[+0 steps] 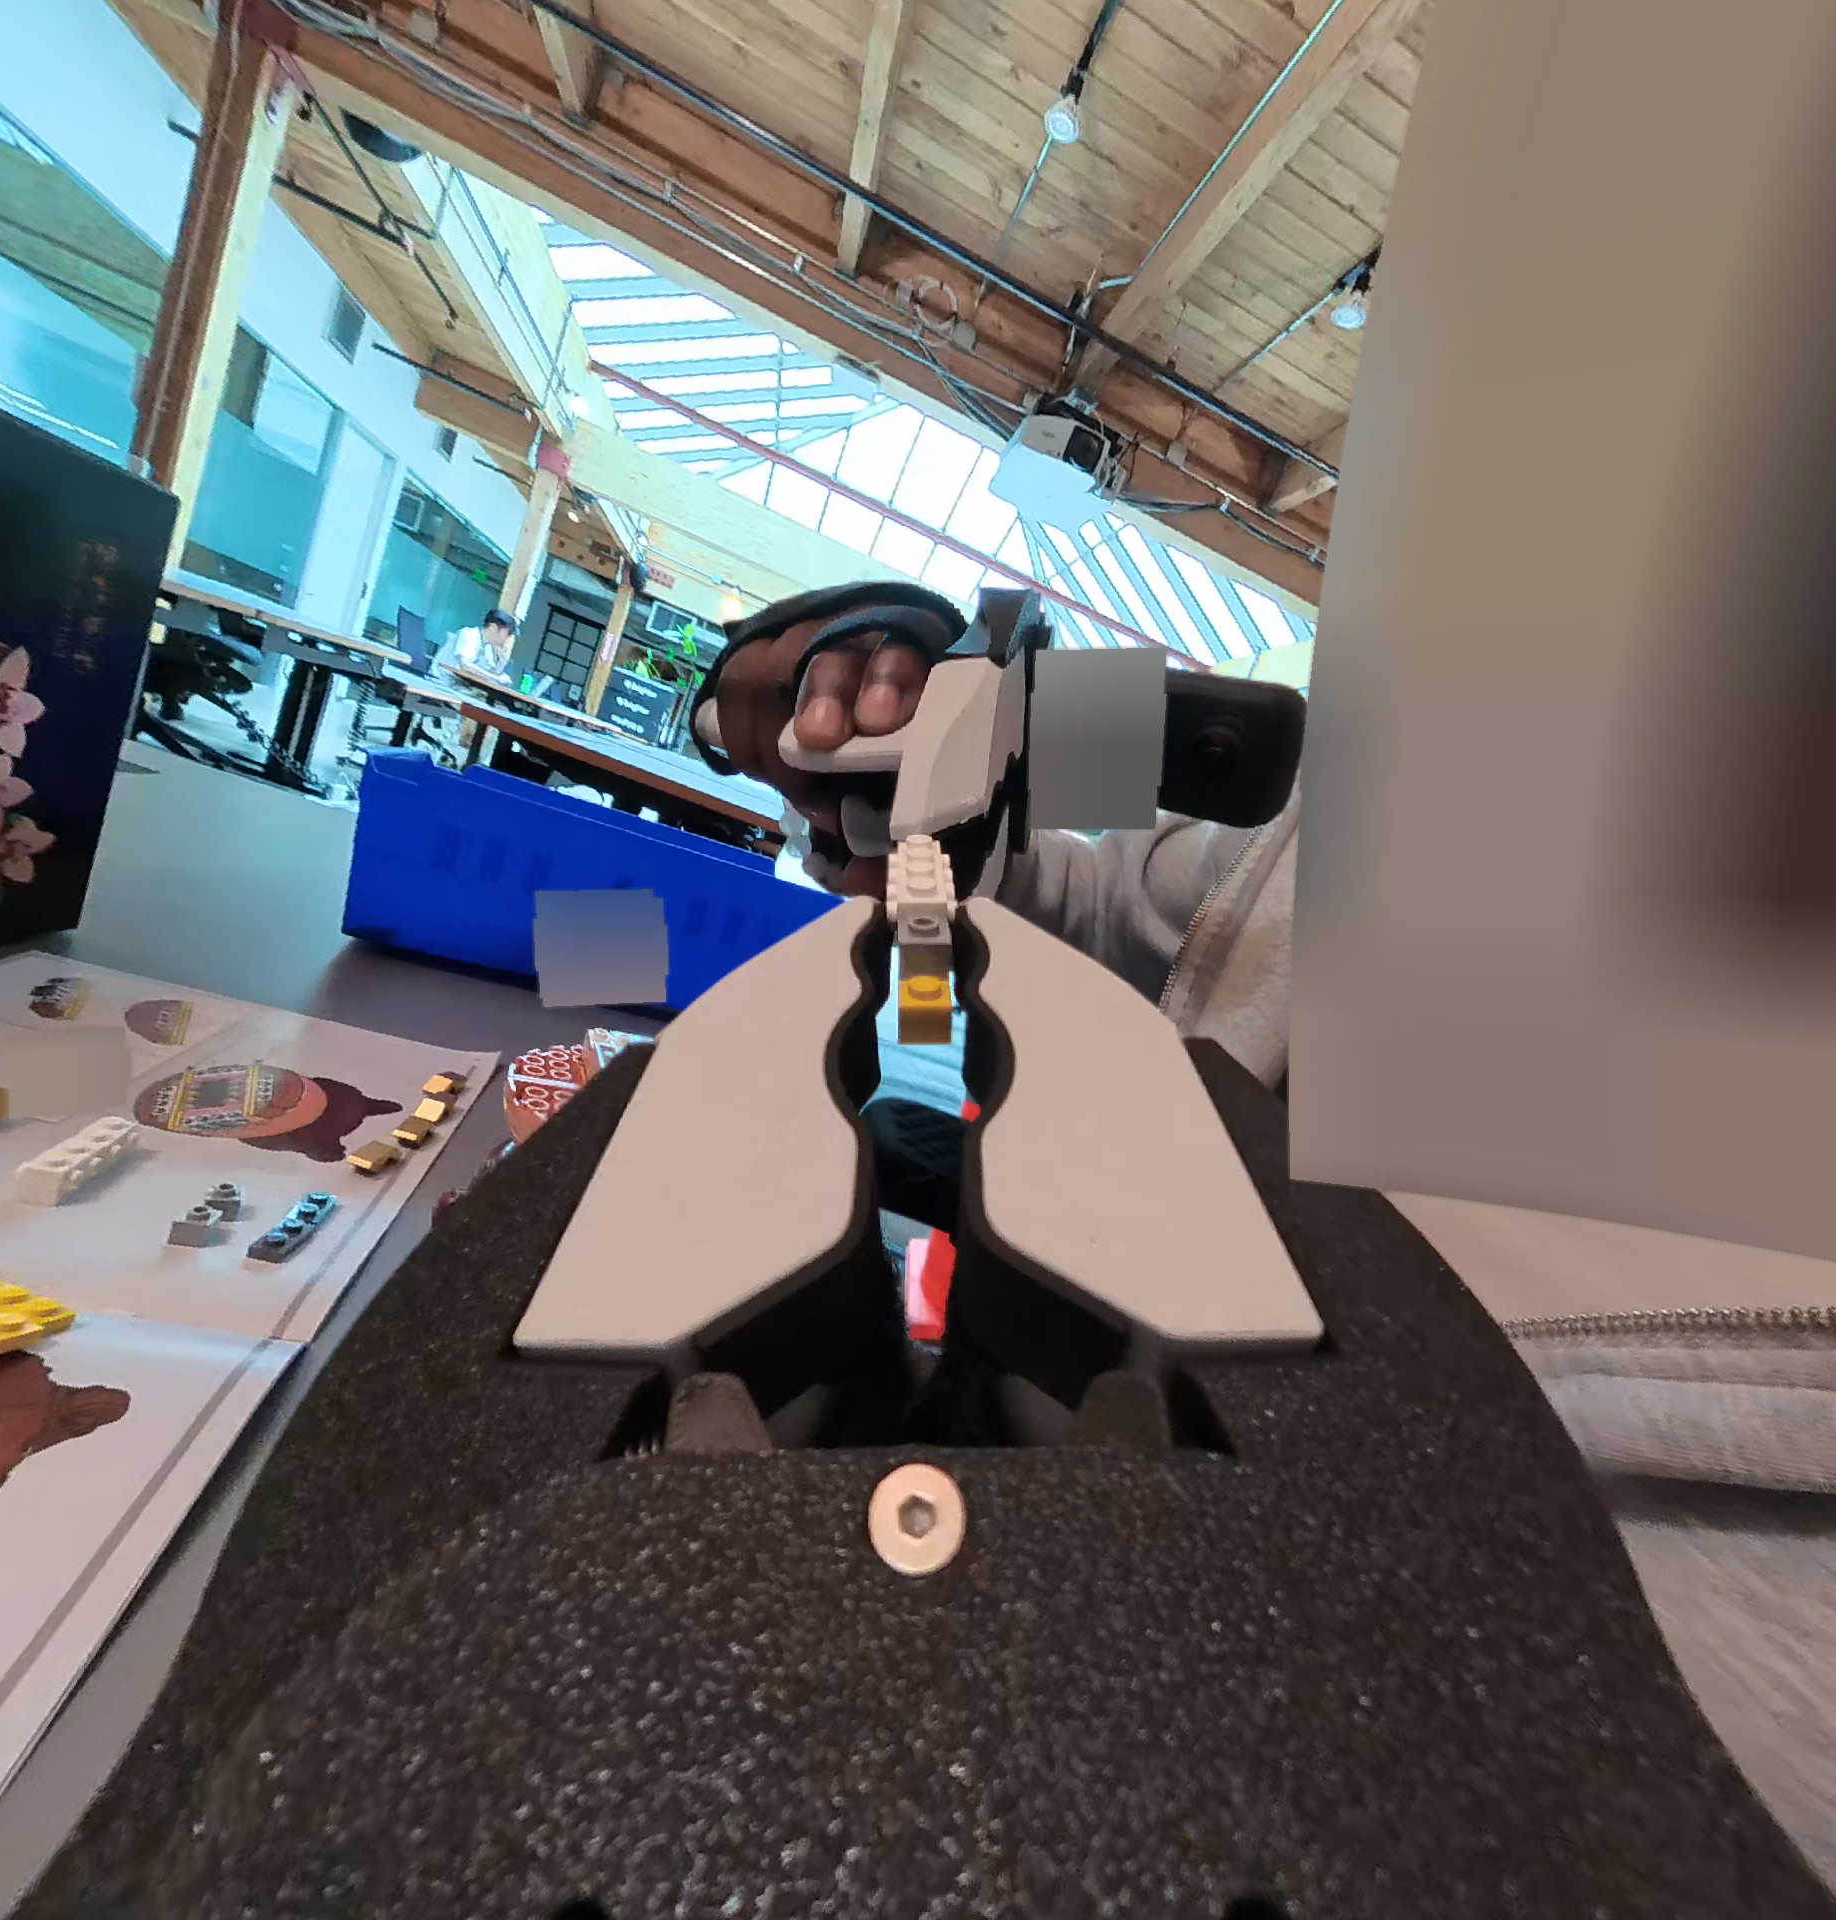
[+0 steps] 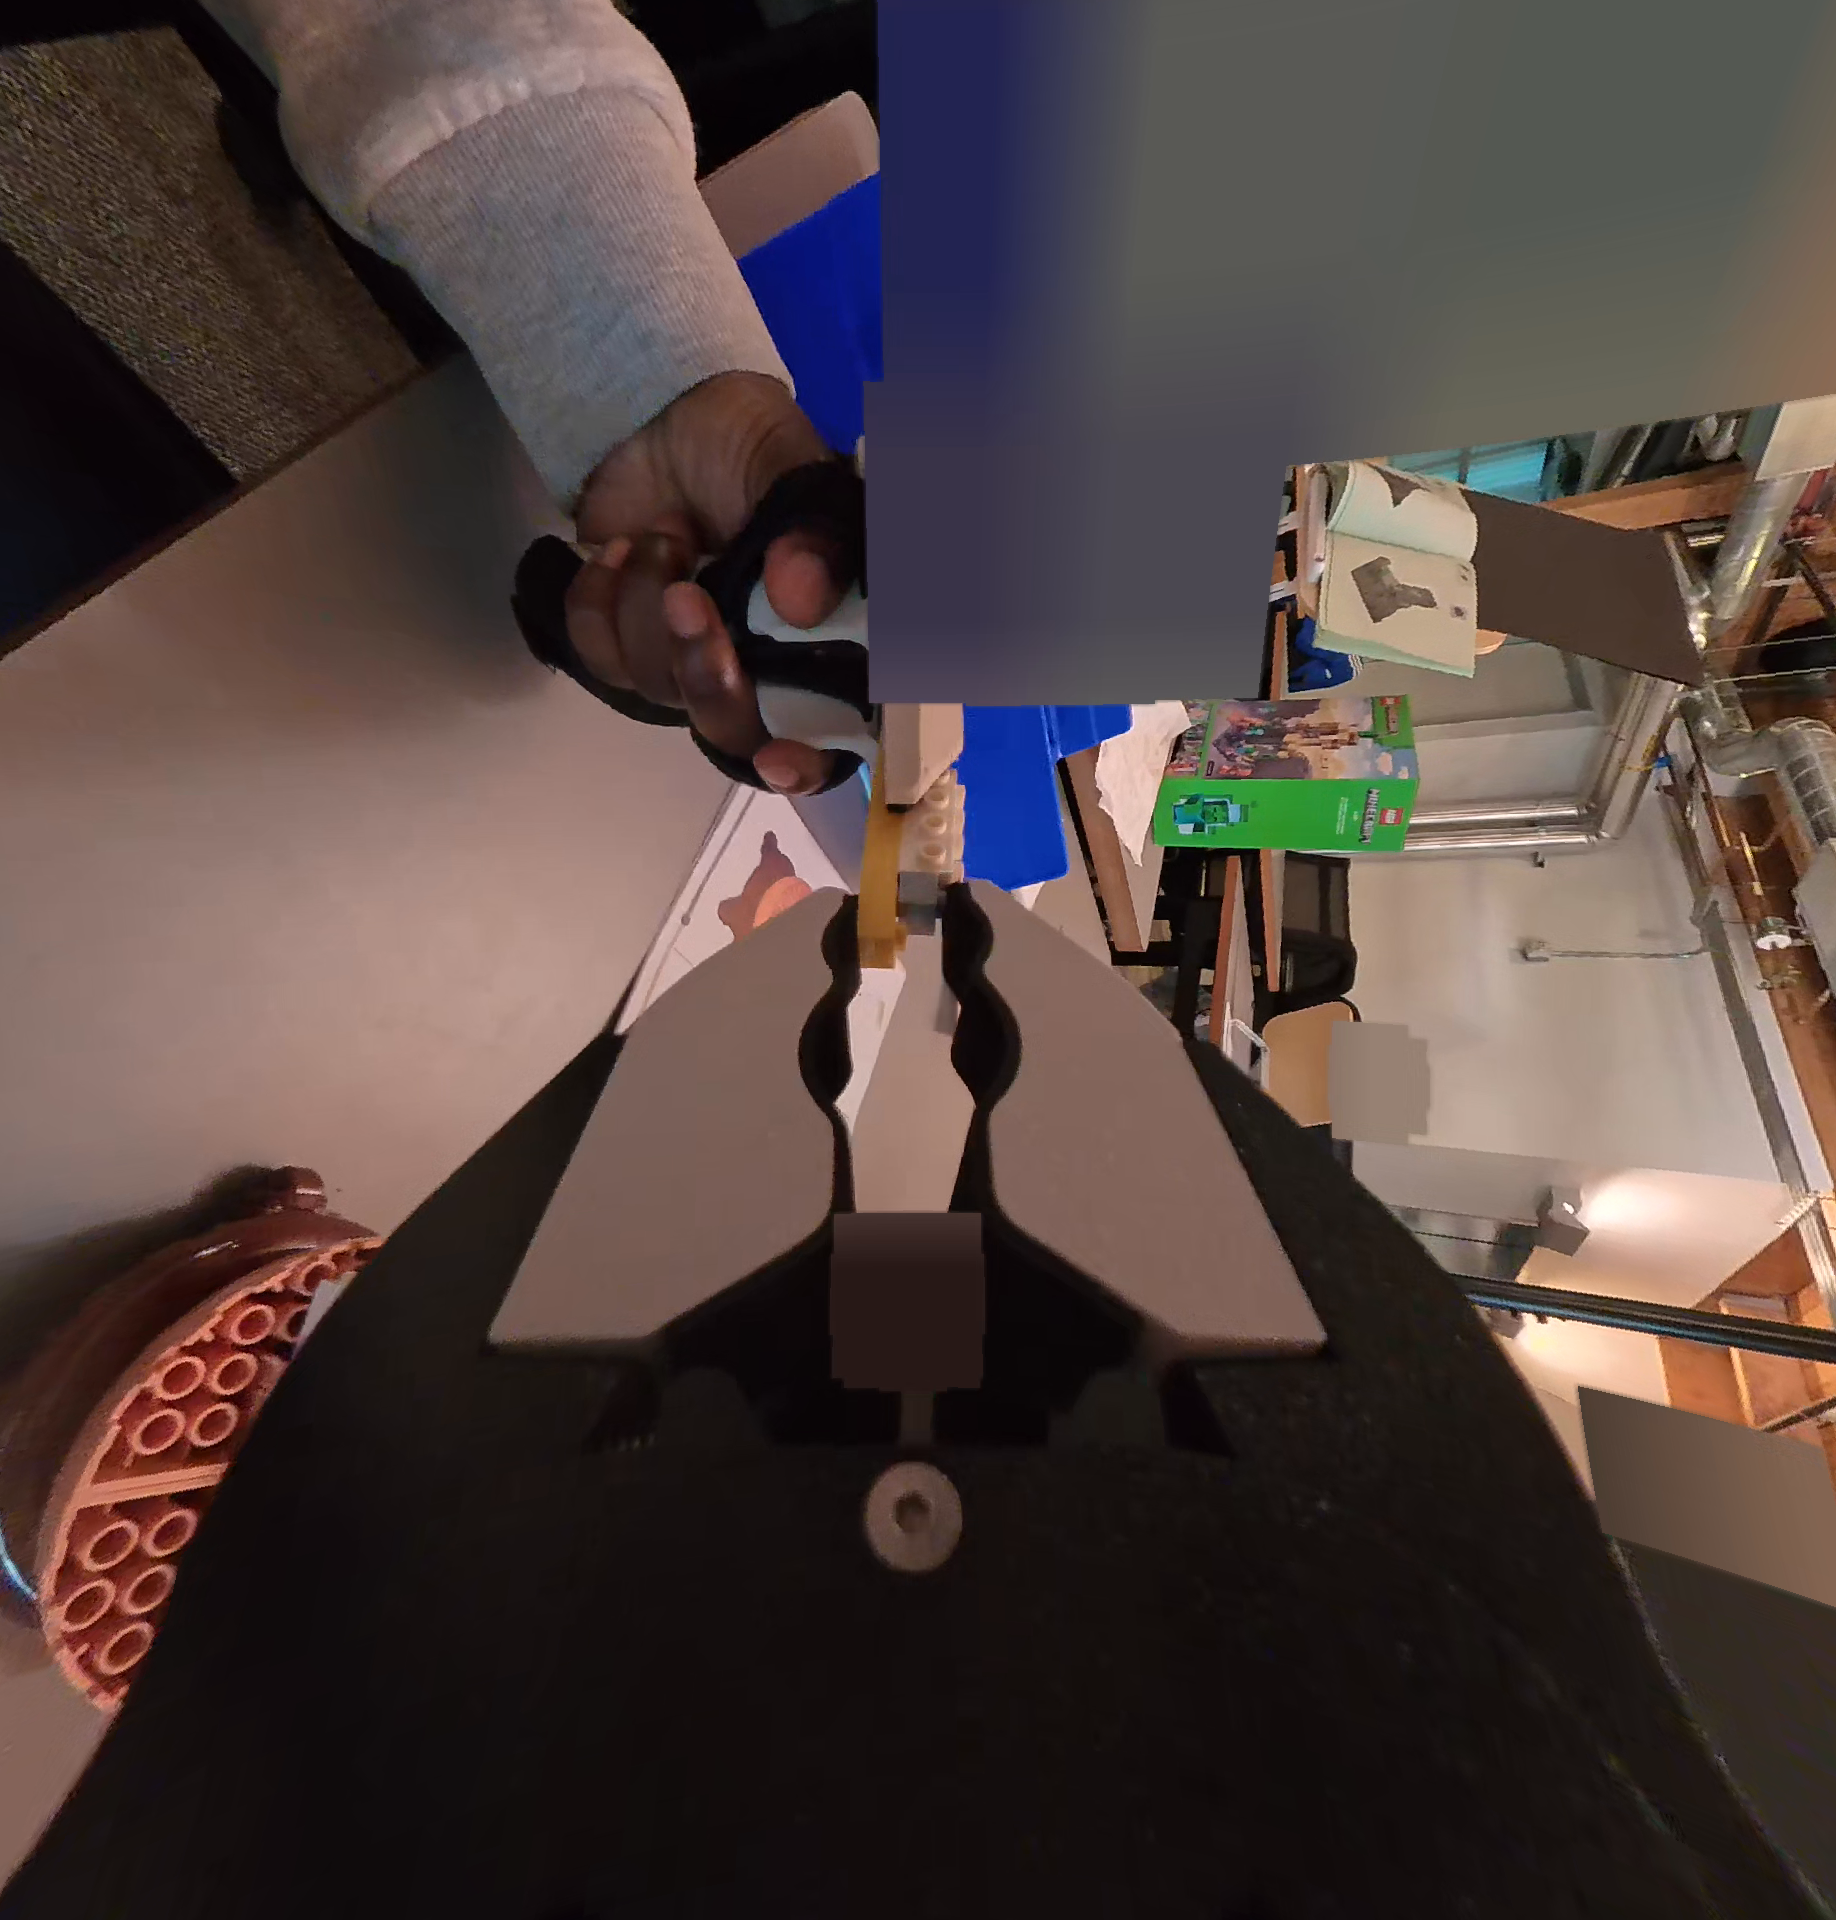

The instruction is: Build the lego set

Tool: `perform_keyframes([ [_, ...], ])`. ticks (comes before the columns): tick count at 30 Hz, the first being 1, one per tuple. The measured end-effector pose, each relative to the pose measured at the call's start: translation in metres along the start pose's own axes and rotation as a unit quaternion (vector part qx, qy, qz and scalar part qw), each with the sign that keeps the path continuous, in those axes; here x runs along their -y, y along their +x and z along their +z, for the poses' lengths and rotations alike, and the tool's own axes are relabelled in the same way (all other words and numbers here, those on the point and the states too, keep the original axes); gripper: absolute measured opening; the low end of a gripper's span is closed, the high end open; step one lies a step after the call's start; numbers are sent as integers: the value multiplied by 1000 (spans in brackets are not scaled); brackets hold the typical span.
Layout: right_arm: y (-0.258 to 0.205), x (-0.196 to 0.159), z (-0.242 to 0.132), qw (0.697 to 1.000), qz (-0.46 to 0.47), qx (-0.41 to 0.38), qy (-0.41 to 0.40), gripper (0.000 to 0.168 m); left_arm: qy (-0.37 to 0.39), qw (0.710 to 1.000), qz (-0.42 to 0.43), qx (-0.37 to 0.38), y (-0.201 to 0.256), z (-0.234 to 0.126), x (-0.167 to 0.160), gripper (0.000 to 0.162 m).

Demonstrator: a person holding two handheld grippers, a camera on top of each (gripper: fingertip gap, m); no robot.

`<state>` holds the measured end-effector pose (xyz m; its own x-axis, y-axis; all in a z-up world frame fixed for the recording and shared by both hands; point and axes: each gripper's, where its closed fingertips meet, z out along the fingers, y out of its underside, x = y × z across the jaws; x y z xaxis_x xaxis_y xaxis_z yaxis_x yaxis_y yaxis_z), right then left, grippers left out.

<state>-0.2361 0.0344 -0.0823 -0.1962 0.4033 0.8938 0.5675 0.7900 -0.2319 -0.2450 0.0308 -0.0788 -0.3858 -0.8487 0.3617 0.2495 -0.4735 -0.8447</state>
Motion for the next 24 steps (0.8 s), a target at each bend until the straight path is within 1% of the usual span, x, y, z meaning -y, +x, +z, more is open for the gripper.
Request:
perform_keyframes([
  [3,-1,3,0,1000,9,8,8,15,1,1000,-14,-14,2,0,-1,10],
  [8,-2,2,2,1000,-8,6,3,15,-2,1000,-21,-16,2,0,-2,10],
  [12,2,4,0,999,-13,-25,15,15,12,999,-30,-26,6,1,3,10],
  [14,5,6,0,999,4,-44,30,16,19,999,-34,-33,8,1,6,10],
  [16,4,6,1,998,13,-48,33,18,24,998,-39,-37,9,0,7,10],
  [18,4,4,3,998,9,-53,22,26,18,999,-35,-35,8,0,6,10],
  [24,2,7,7,998,13,-55,29,27,9,999,-36,-39,11,4,3,10],
])
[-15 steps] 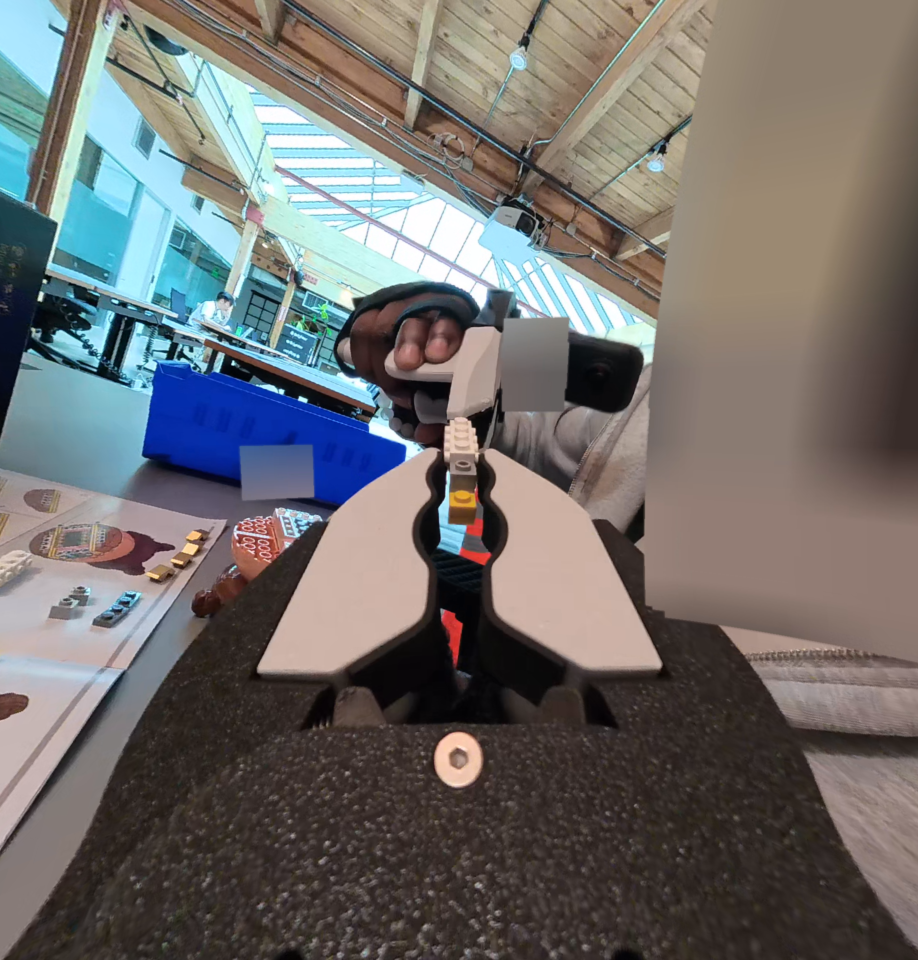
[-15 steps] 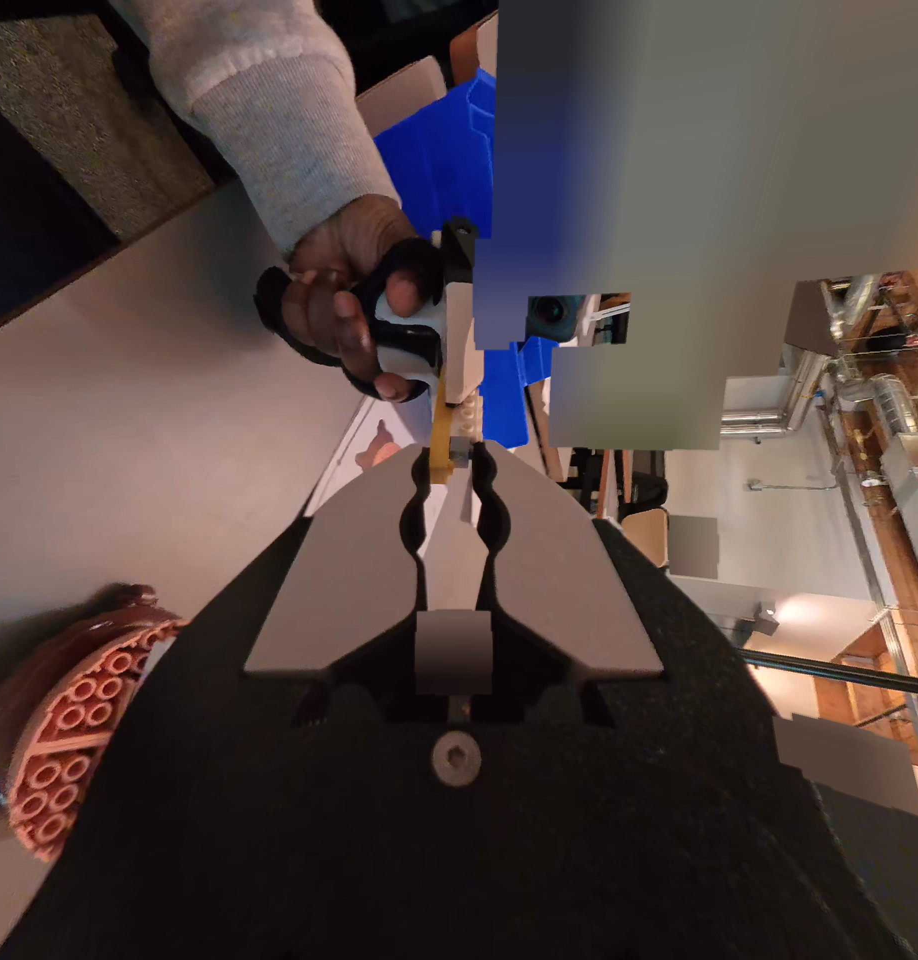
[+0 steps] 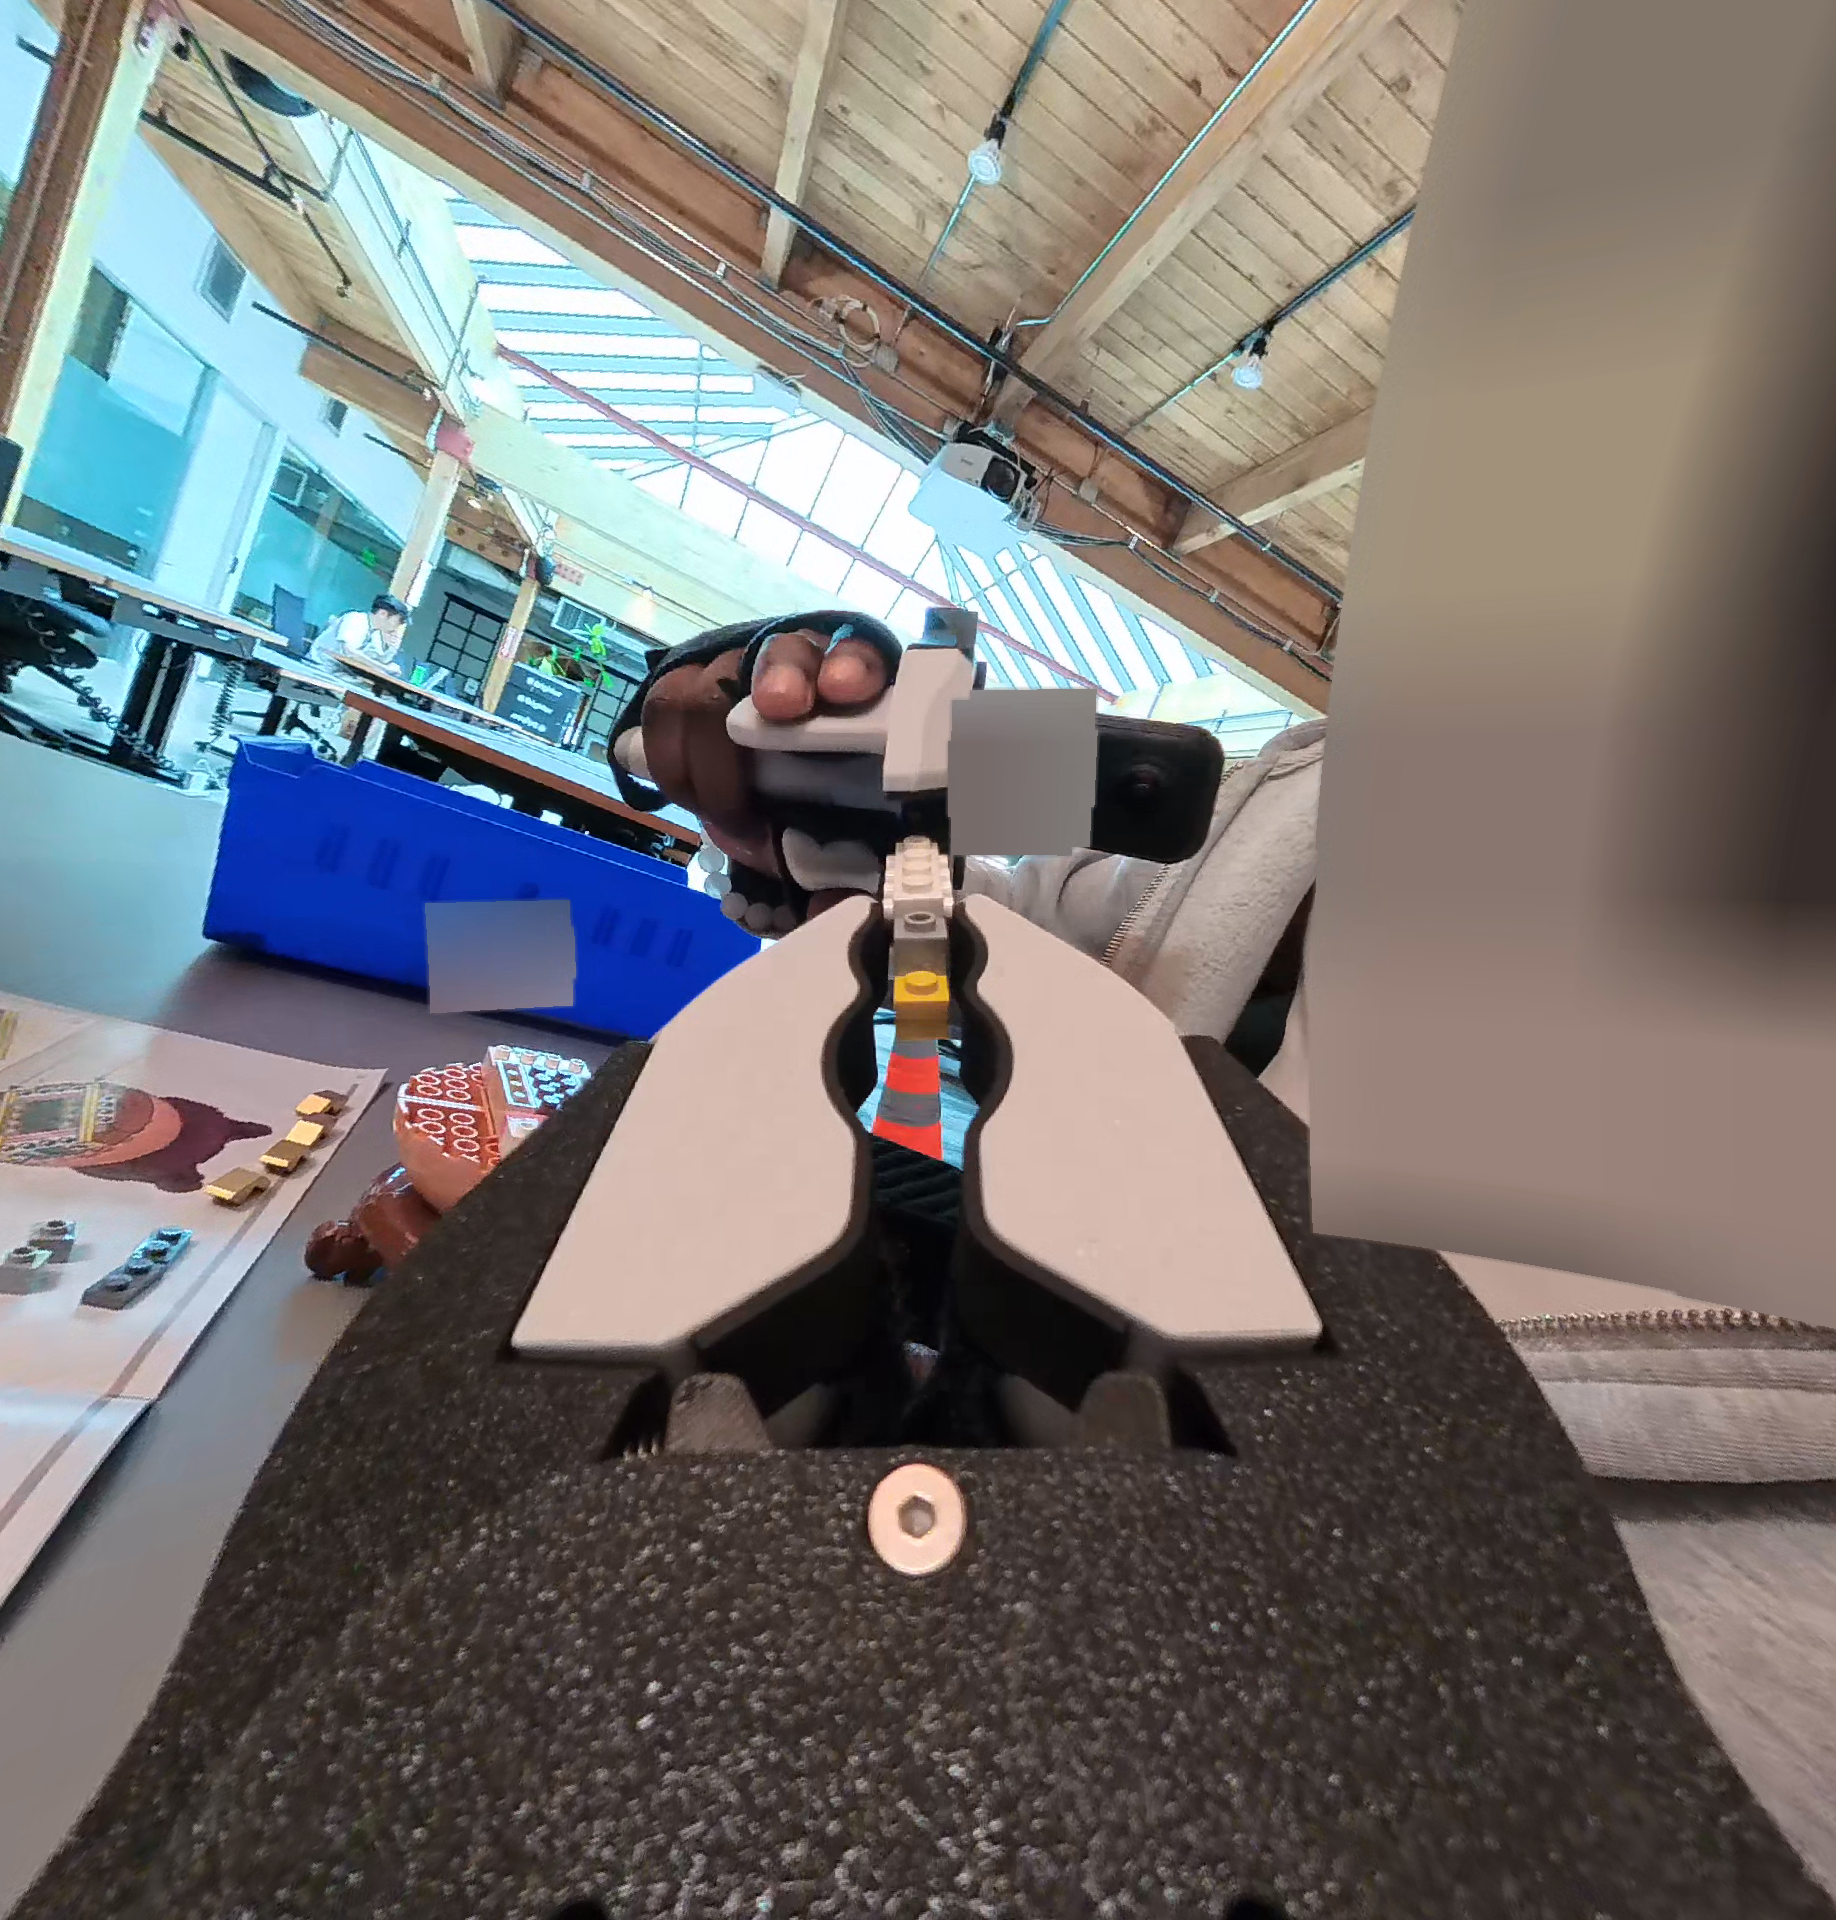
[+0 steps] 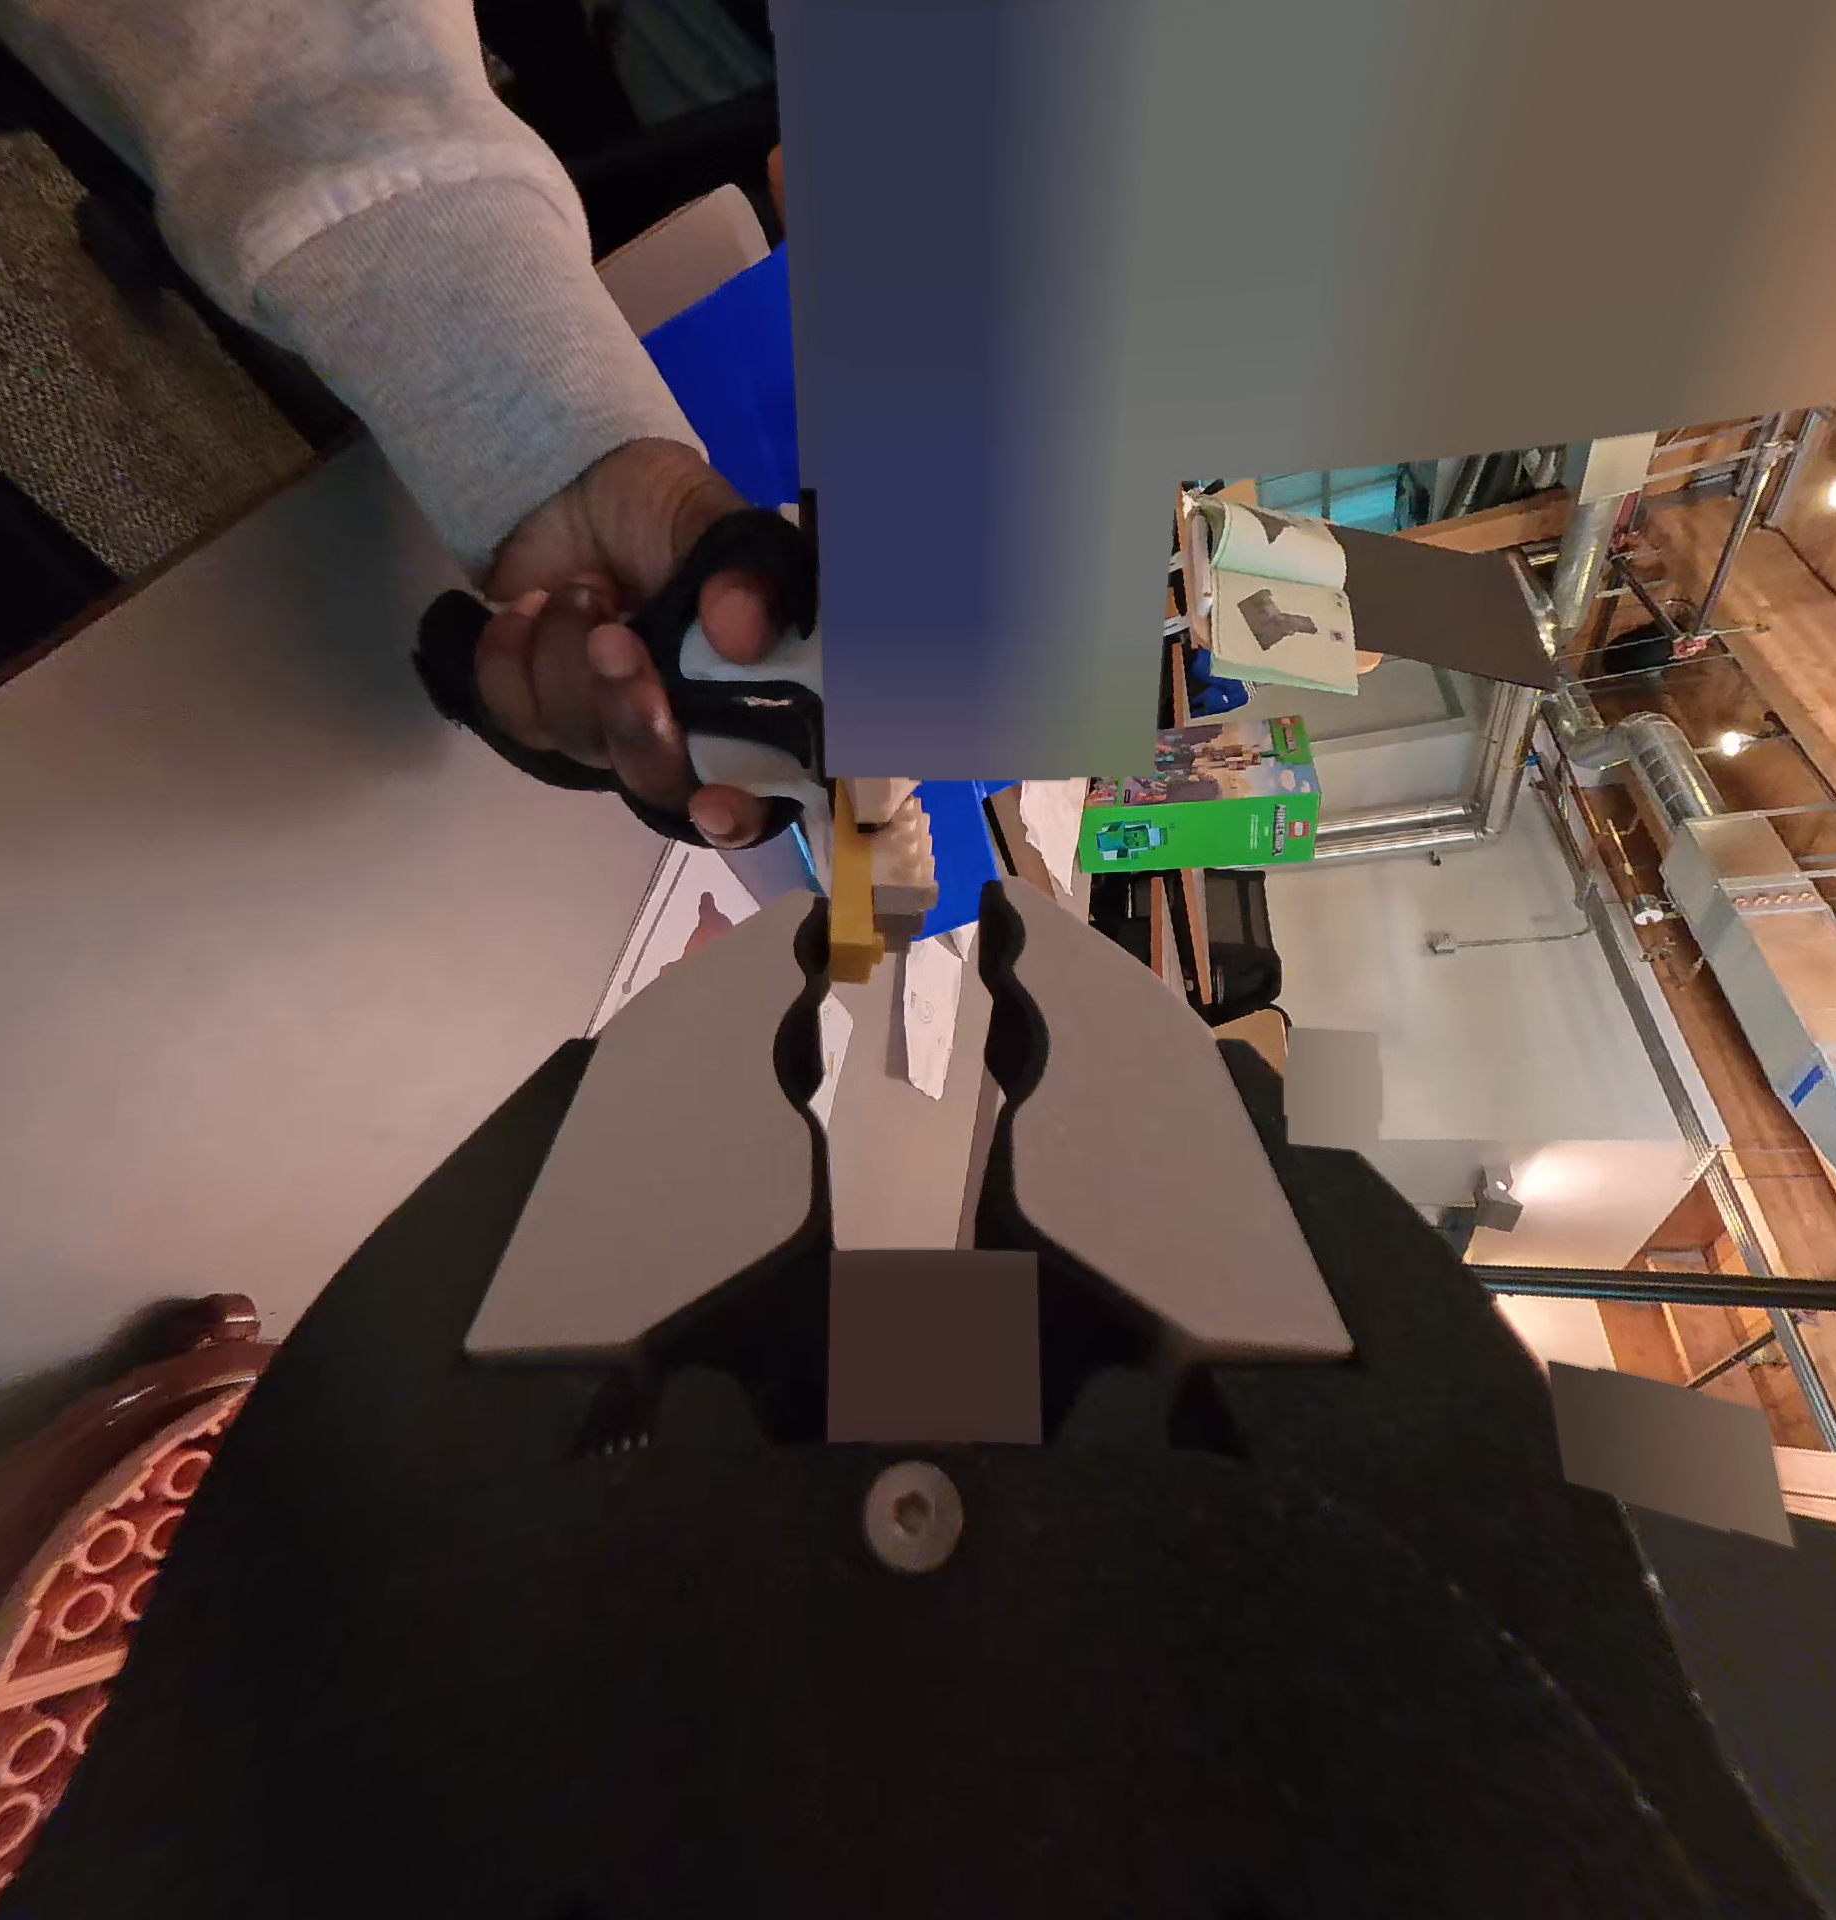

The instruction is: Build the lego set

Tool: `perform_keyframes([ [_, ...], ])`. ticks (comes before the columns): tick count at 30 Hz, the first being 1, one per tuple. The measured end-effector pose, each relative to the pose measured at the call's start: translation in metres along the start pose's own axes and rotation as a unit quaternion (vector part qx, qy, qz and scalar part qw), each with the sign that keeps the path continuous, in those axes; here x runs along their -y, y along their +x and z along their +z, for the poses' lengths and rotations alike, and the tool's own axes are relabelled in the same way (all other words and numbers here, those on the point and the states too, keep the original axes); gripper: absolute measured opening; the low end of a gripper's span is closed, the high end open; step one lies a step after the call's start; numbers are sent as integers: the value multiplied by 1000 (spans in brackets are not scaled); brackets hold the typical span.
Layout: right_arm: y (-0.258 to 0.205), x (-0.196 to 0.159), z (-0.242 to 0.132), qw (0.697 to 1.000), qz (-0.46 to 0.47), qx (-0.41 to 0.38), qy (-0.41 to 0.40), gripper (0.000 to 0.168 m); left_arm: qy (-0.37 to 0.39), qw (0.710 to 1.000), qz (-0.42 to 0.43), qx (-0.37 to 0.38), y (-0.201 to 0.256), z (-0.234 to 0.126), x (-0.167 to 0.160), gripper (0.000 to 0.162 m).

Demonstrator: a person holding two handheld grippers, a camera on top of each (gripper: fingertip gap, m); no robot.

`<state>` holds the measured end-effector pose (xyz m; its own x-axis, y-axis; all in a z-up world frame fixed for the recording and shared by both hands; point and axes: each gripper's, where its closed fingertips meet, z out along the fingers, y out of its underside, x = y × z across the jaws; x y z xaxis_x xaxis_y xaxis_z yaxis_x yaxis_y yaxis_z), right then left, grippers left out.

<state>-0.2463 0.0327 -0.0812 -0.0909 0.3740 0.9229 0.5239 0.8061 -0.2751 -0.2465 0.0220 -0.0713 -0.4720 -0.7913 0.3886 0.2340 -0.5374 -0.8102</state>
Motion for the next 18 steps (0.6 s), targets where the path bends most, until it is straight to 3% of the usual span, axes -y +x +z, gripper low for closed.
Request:
perform_keyframes([
  [4,-6,1,2,1000,-3,8,-2,18,-3,1000,-5,-2,1,0,-1,10],
  [9,-4,1,0,993,113,23,23,18,-16,1000,-15,1,1,2,-2,11],
  [11,-1,-1,-1,983,177,15,39,18,-33,999,2,16,-1,1,-3,28],
  [13,1,-6,-2,973,226,8,48,18,-68,994,61,52,-6,-3,-7,43],
  [18,5,-11,-7,946,315,0,81,18,-91,960,238,119,-7,-10,1,36],
])
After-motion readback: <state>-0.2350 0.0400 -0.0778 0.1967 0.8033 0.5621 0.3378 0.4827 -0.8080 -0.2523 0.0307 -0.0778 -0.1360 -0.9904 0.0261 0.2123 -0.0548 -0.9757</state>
